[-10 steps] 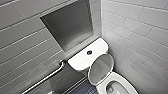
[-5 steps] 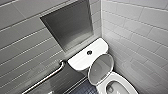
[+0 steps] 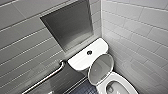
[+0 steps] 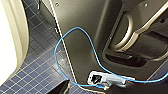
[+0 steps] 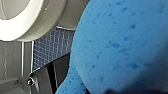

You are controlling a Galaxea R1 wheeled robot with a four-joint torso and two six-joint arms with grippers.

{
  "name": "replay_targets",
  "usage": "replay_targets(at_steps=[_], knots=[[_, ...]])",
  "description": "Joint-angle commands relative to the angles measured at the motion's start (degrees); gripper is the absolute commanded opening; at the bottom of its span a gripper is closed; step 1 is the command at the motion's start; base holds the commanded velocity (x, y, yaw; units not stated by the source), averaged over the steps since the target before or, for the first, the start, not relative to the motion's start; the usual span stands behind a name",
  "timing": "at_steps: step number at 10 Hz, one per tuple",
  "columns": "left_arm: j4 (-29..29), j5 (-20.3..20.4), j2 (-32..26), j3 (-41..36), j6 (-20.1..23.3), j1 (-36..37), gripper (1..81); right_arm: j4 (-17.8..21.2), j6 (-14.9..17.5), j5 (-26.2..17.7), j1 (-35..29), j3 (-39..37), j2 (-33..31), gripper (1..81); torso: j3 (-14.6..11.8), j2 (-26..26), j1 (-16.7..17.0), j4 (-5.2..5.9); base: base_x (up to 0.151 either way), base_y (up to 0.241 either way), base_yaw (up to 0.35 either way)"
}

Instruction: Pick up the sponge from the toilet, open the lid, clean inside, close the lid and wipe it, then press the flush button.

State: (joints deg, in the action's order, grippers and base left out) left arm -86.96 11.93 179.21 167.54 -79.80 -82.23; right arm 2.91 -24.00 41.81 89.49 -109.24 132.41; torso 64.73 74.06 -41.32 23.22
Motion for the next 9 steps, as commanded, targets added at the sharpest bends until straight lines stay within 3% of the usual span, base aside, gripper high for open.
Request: replay_targets(at_steps=[1,3,4,5,6,9], knots=[[0.03,-2.88,-0.78,0.69,-0.27,-1.49,81.1,-10.55,0.1,-5.25,8.29,-10.79,7.88,1.0,0.0,0.0,0.0,0.0,0.0,0.0,0.0],[0.73,-1.75,-1.83,0.69,-0.62,0.51,81.1,-13.72,-0.34,-5.34,11.02,-17.91,12.72,1.0,0.0,0.0,0.0,0.0,0.0,0.0,0.0],[2.66,5.59,-3.41,0.43,-1.41,2.1,81.1,-14.77,-0.52,-5.25,12.16,-20.98,14.74,1.0,0.0,0.0,0.0,0.0,0.0,0.0,0.0],[2.84,15.79,-5.26,0.51,-2.11,3.16,81.1,-16.87,-0.61,-5.25,13.13,-22.93,15.71,1.0,0.0,0.0,0.0,0.0,0.0,0.0,0.0],[2.67,21.62,-6.58,0.6,-3.78,4.48,81.1,-19.69,-0.61,-5.34,14.18,-24.07,16.41,1.0,0.0,0.0,0.0,0.0,0.0,0.0,0.0],[1.7,27.33,-8.07,0.6,-8.52,9.4,81.1,-21.99,-0.61,-6.22,15.24,-26.98,18.26,1.0,0.0,0.0,0.0,0.0,0.0,0.0,0.0]])
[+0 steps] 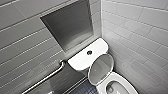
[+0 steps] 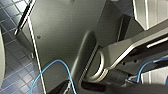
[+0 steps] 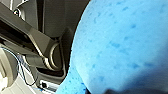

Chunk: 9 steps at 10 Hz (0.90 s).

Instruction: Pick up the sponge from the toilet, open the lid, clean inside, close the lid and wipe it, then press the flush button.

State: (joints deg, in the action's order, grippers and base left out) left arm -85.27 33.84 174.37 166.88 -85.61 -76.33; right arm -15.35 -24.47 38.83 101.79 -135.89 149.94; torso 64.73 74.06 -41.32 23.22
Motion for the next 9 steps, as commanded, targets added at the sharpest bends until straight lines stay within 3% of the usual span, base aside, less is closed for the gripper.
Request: replay_targets(at_steps=[1,3,9], knots=[[-0.68,8.24,-3.67,1.34,-3.67,4.82,81.1,-3.72,-0.14,-3.32,2.76,-0.59,1.43,1.0,0.0,0.0,0.0,0.0,0.0,0.0,0.0],[-4.37,12.21,-4.65,1.44,-8.15,8.15,81.1,-4.08,-0.14,-5.51,1.89,-1.29,2.93,1.0,0.0,0.02,0.0,0.0,0.0,0.0,0.0],[-5.17,11.51,-4.56,1.44,-18.26,24.06,81.1,-3.99,-0.23,-7.36,-0.4,-4.19,6.8,1.0,0.0,0.02,0.0,0.0,0.0,0.0,0.0]])
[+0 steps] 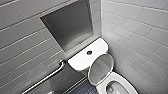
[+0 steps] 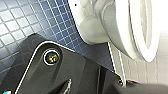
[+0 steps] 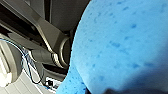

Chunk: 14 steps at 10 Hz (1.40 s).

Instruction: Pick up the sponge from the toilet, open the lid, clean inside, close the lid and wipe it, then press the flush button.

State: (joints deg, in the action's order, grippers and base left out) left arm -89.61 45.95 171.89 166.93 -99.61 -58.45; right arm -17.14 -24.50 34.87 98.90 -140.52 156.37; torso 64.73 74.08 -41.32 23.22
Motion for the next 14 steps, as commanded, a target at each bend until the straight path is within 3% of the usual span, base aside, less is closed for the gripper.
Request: replay_targets(at_steps=[1,3,7,10,14], knots=[[-0.74,-0.59,-1.99,1.39,-6.2,8.39,81.1,-2.2,-0.11,-3.4,2.23,0.52,0.55,1.0,0.0,0.0,0.0,0.0,0.0,0.0,0.0],[0.4,-2.6,-1.2,1.39,-7.88,12.25,81.1,-2.11,-0.19,-3.4,1.78,0.43,0.9,1.0,0.0,0.0,0.0,0.0,0.0,0.0,0.0],[0.4,-14.56,1.09,1.39,-10.86,18.67,81.1,-2.11,-0.02,-3.84,1.53,-0.18,2.13,1.0,0.0,0.0,0.0,0.0,0.0,0.0,0.0],[4.08,-14.66,0.74,1.39,-20.0,21.4,81.1,-2.02,-0.11,-3.93,1.35,-2.98,3.97,1.0,0.0,-0.02,0.0,0.0,0.0,0.0,0.0],[7.79,-15.97,4.6,1.12,-20.71,24.21,81.1,-1.84,-0.11,-4.02,1.0,-4.4,4.86,1.0,0.0,-0.02,0.0,0.0,0.0,0.0,0.0]])
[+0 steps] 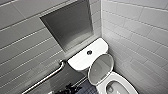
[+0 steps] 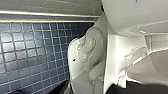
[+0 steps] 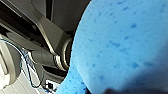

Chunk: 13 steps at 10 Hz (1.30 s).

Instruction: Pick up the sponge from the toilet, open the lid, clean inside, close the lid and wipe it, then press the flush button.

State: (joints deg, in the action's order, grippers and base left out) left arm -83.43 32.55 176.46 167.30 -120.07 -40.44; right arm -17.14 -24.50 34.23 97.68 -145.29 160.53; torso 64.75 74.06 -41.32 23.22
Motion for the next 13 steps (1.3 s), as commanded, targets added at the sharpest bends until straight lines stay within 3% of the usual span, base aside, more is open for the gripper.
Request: replay_targets(at_steps=[1,6,13], knots=[[2.04,-4.24,1.17,0.66,-0.26,7.24,81.1,-1.84,-0.19,-3.3,2.21,0.28,0.7,1.0,0.0,0.0,0.0,0.0,0.0,0.0,0.0],[4.15,-5.57,3.03,0.66,-4.64,11.47,81.1,-1.4,-0.19,-3.65,1.95,0.28,1.05,1.0,0.0,0.0,0.0,0.0,0.0,0.0,0.0],[2.05,-4.52,8.54,-0.57,-5.27,11.74,81.1,-1.84,-0.11,-5.84,0.9,-2.53,3.16,1.0,0.0,-0.02,0.0,0.0,0.0,0.0,0.0]])
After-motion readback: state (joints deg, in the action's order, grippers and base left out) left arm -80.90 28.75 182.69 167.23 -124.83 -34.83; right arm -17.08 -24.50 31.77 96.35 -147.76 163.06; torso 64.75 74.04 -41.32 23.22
